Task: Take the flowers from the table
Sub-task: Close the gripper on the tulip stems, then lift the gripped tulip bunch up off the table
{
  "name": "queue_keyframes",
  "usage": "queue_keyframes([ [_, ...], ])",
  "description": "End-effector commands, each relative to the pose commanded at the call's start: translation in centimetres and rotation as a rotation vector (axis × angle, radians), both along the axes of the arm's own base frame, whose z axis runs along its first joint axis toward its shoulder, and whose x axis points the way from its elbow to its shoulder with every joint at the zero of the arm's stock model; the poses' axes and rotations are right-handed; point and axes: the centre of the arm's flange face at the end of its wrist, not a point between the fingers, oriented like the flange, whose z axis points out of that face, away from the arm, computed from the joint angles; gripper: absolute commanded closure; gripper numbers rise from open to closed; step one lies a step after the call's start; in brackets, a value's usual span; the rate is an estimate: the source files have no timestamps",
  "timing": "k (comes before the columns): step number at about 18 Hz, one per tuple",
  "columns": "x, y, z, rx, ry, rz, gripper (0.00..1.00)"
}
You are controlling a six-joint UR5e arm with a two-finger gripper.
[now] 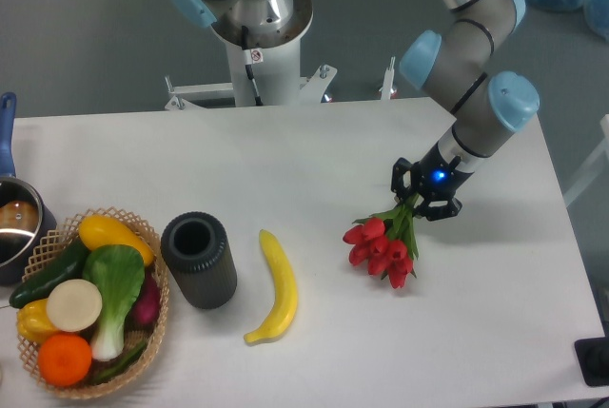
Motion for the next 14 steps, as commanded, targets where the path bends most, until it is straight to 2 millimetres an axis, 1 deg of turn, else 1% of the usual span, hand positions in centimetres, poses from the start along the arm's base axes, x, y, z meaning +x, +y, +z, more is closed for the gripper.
queue_keyframes([
  [1, 0.0, 0.0, 0.4, 0.004, 0.006, 0.003, 0.67],
  [3, 0.3, -0.1, 3.4, 0.031, 0.040, 0.012, 0.67],
  [5, 0.4, 0.0, 5.6, 0.070, 0.061, 0.019, 0.67],
  [7, 0.5, -0.2, 8.7, 0.172, 0.074, 0.060, 0.67],
  [10, 0.8, 0.0, 12.8, 0.330, 0.054, 0.151, 0.68],
  [12, 1.2, 0.5, 15.0, 0.418, 0.045, 0.173, 0.67],
  [14, 1.7, 1.1, 16.7, 0.500, 0.033, 0.178, 0.67],
])
